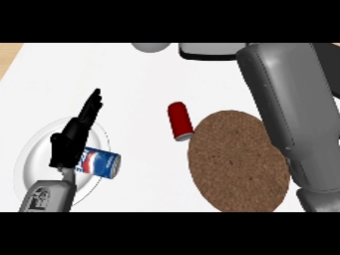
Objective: Pick the croissant from the placemat and place it in the tiered shelf
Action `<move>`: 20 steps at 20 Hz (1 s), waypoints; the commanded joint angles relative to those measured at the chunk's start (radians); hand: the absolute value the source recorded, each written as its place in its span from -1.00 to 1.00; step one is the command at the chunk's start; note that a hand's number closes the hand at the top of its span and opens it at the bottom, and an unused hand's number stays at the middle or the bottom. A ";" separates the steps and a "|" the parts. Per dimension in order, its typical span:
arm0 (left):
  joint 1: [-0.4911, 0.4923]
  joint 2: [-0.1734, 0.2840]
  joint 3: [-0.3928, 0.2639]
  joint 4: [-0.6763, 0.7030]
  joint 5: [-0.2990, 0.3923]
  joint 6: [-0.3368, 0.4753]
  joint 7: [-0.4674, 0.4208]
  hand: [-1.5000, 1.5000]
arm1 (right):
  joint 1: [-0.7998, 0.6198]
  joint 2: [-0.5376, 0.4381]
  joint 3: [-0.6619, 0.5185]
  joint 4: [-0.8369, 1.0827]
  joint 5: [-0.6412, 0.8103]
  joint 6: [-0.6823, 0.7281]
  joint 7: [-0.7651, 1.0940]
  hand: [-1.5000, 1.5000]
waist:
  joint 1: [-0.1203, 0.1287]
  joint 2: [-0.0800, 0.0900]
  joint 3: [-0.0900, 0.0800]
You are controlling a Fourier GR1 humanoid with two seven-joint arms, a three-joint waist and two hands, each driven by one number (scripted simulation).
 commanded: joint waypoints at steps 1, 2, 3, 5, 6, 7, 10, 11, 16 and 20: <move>-0.011 0.024 0.026 0.056 0.009 -0.021 -0.046 0.00 | -0.039 -0.009 -0.044 -0.035 0.048 0.105 0.145 1.00 | -0.004 0.003 0.000; -0.003 0.007 0.001 -0.042 0.007 -0.009 0.031 0.00 | -0.026 -0.011 -0.046 0.014 0.088 0.065 0.144 1.00 | 0.009 0.004 0.000; 0.013 0.015 0.012 0.013 0.001 -0.010 -0.033 0.00 | -0.082 -0.048 -0.082 -0.019 0.053 0.160 0.108 1.00 | 0.001 0.002 0.000; 0.027 -0.004 -0.005 0.012 -0.013 0.003 -0.039 0.00 | -0.044 -0.074 -0.112 -0.056 0.056 0.120 0.078 1.00 | -0.002 0.002 0.000; 0.018 -0.008 -0.020 -0.004 -0.027 0.008 -0.020 0.00 | -0.076 -0.093 -0.122 -0.005 0.073 0.132 0.060 1.00 | 0.005 0.004 0.000; -0.049 0.022 0.042 0.047 0.030 -0.029 -0.007 0.00 | -0.085 -0.077 -0.124 0.041 0.101 0.086 0.076 1.00 | 0.008 0.009 0.000; -0.035 0.012 0.011 0.001 0.000 -0.013 0.024 0.00 | -0.074 -0.122 -0.152 -0.017 0.108 0.146 0.031 1.00 | 0.004 0.004 0.000; -0.015 -0.015 -0.007 0.029 -0.016 0.006 -0.015 0.00 | -0.053 -0.124 -0.159 0.035 0.117 0.086 0.013 1.00 | 0.008 0.007 0.000; 0.014 0.006 0.010 -0.022 0.011 -0.022 -0.006 0.00 | -0.066 -0.183 -0.175 0.062 0.134 0.131 -0.058 1.00 | 0.010 0.006 0.000; 0.011 -0.027 -0.004 0.039 -0.010 0.004 -0.059 0.00 | -0.086 -0.239 -0.227 0.157 0.096 0.071 -0.133 1.00 | 0.015 0.010 0.000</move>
